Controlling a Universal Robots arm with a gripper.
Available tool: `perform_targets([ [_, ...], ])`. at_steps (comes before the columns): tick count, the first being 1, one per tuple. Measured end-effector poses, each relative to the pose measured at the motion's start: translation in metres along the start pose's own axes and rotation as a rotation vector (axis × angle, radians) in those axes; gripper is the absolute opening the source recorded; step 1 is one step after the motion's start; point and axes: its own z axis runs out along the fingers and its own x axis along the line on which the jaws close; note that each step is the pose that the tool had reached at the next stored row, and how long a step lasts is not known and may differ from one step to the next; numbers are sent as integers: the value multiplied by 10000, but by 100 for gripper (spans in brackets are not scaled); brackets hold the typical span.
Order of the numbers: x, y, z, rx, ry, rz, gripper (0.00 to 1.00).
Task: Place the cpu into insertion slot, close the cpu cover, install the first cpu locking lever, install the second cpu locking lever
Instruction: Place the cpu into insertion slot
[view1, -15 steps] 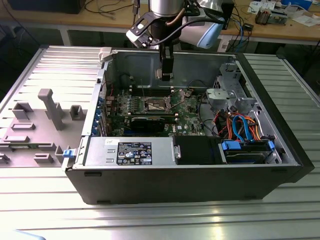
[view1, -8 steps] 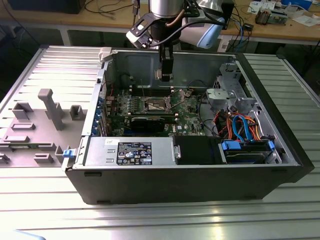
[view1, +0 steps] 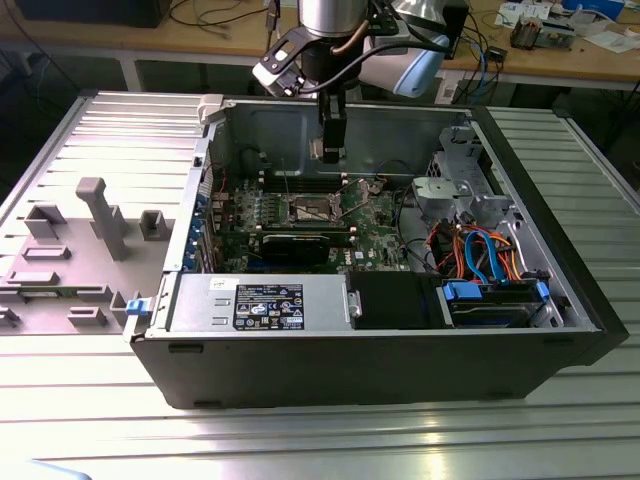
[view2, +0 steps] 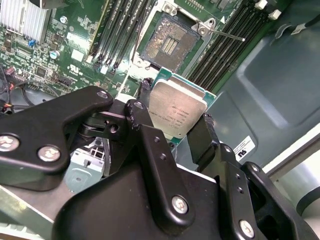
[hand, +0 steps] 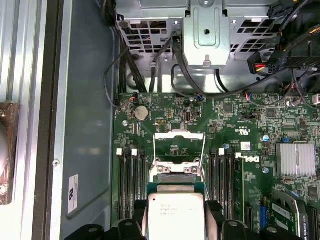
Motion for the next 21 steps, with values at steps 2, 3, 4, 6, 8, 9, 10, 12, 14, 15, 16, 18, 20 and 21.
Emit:
perform_targets([
  [2,0,-1,0,1,-1,2,55],
  [3,0,-1,0,0,-2,2,55],
  [4,0,-1,9,0,0,2,55],
  [6,-1,-2,19,-1,0,1,55],
  [8,-1,-2,19,0,0,2,55],
  [9,-1,-2,19,0,-1,2,55],
  [10,-1,-2,20,0,0,2,55],
  [12,-1,-2,20,0,-1,2,55],
  [14,-1,-2,20,0,0,2,55],
  [15,-1,-2,21,0,-1,2,55],
  [16,0,-2,26,-2,3,2,55],
  [18,-1,-5,49,-2,1,-1,55],
  [20,-1,-10,76,-2,2,-3,55],
  [21,-2,-17,89,0,1,-5,55],
])
